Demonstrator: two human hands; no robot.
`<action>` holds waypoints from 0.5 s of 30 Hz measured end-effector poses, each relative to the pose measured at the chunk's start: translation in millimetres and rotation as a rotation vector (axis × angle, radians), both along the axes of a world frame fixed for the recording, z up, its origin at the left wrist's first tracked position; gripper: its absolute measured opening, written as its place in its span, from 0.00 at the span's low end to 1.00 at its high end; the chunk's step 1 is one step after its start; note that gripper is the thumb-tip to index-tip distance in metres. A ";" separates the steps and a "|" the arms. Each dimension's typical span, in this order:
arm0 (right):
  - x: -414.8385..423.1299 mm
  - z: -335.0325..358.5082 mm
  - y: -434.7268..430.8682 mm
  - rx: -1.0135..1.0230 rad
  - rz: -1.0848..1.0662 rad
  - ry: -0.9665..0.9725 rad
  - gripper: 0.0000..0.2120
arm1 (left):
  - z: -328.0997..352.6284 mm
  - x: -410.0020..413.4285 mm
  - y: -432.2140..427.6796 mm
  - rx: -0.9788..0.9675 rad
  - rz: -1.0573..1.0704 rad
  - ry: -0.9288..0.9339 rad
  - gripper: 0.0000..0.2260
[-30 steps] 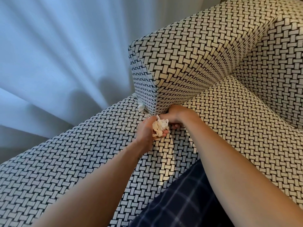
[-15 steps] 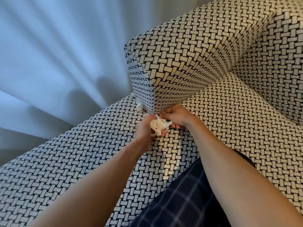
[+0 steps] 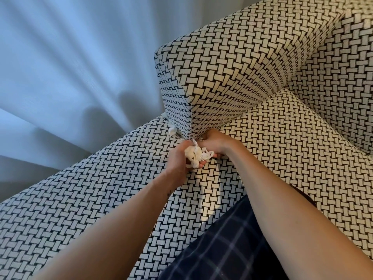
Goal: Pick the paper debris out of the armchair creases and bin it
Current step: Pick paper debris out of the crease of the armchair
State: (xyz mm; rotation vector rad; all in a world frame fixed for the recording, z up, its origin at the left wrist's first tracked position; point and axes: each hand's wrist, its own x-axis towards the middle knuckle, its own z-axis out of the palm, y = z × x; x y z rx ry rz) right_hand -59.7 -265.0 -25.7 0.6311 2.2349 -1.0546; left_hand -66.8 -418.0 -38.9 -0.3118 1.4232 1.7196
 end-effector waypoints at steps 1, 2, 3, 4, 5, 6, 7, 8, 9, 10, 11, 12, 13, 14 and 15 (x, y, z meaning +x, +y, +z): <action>2.2 0.1 0.3 -0.029 -0.032 0.022 0.14 | -0.1 -0.4 0.3 0.007 0.001 -0.005 0.17; 2.9 -0.3 1.0 -0.043 -0.049 0.031 0.14 | -0.2 -0.9 0.5 0.012 0.001 -0.009 0.17; 4.3 -0.2 0.7 -0.048 -0.063 0.036 0.14 | -1.0 -0.7 -0.1 0.018 0.002 -0.014 0.17; 4.2 -0.7 1.4 -0.052 -0.078 0.040 0.14 | -1.4 -1.8 -0.2 0.022 0.006 -0.019 0.16; 5.7 -0.8 1.6 -0.062 -0.098 0.043 0.14 | -2.1 -1.6 -0.2 0.023 0.009 -0.025 0.16; 6.2 -2.3 2.6 -0.076 -0.122 0.046 0.16 | -2.2 -1.0 -0.2 0.024 0.013 -0.027 0.16; 7.1 -2.9 3.2 -0.095 -0.146 0.048 0.17 | -1.5 -0.5 -0.1 0.026 0.017 -0.024 0.16; 8.2 -4.8 3.6 -0.112 -0.169 0.055 0.18 | -1.6 -0.2 0.1 0.028 0.021 -0.019 0.16; 9.0 -6.3 2.6 -0.125 -0.192 0.072 0.17 | -2.0 -0.6 0.1 0.032 0.025 -0.015 0.16; 10.3 -9.0 0.9 -0.134 -0.218 0.101 0.16 | -3.1 -0.9 -0.2 0.032 0.027 -0.009 0.16; 11.6 -11.4 -0.5 -0.138 -0.252 0.135 0.15 | -3.3 -1.1 0.3 0.032 0.028 -0.007 0.17; 13.4 -14.3 -1.8 -0.138 -0.286 0.167 0.14 | -3.4 -0.4 0.3 0.029 0.026 -0.007 0.17; 14.6 -16.2 -2.6 -0.135 -0.309 0.192 0.13 | -2.4 -0.1 0.6 0.025 0.024 -0.006 0.18; 14.9 -18.1 -2.5 -0.135 -0.308 0.200 0.14 | -1.6 0.5 0.5 0.019 0.029 -0.005 0.18; 14.1 -17.2 -3.2 -0.135 -0.287 0.187 0.14 | -0.8 0.4 -0.3 0.013 0.035 -0.006 0.18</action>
